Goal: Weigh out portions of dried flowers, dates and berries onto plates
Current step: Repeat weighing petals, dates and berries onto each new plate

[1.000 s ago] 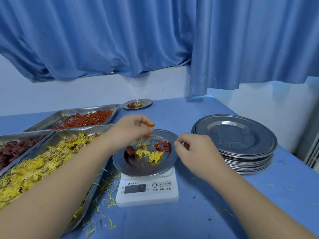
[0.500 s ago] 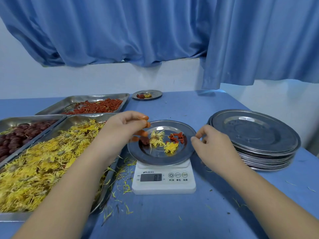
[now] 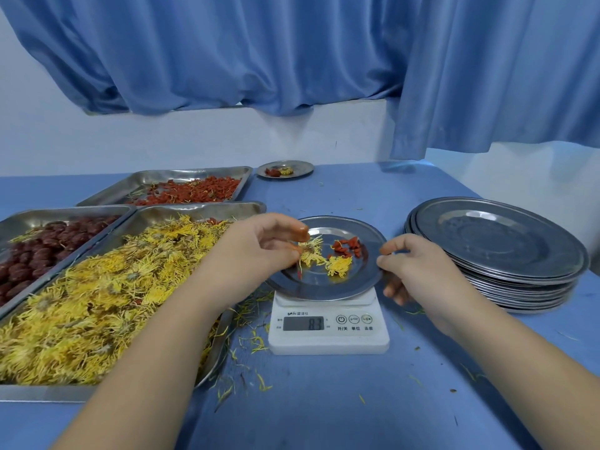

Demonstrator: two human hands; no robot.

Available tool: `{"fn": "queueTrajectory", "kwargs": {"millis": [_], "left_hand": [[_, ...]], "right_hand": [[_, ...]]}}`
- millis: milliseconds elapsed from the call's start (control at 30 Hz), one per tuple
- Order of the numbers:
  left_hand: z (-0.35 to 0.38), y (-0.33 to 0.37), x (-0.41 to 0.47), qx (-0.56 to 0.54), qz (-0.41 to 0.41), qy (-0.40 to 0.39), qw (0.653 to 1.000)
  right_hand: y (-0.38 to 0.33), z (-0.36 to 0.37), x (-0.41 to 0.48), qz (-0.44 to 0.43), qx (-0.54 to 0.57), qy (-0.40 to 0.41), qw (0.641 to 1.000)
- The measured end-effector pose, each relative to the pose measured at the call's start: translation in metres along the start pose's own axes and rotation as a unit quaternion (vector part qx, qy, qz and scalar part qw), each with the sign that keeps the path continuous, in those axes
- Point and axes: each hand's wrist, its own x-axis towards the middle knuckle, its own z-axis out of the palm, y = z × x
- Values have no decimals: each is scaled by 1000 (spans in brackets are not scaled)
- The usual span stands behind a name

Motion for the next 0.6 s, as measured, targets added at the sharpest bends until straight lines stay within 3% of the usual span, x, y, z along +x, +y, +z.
{"fn": "queueTrajectory", "kwargs": {"millis": [200,600], "left_hand": [[2,5,-4,11,28,10,999],[-10,-3,4,-103,-85,99,986]], "right_hand": [[0,0,-1,2,48,-18,999],[7,-2,3,-21,116,18,993]]}}
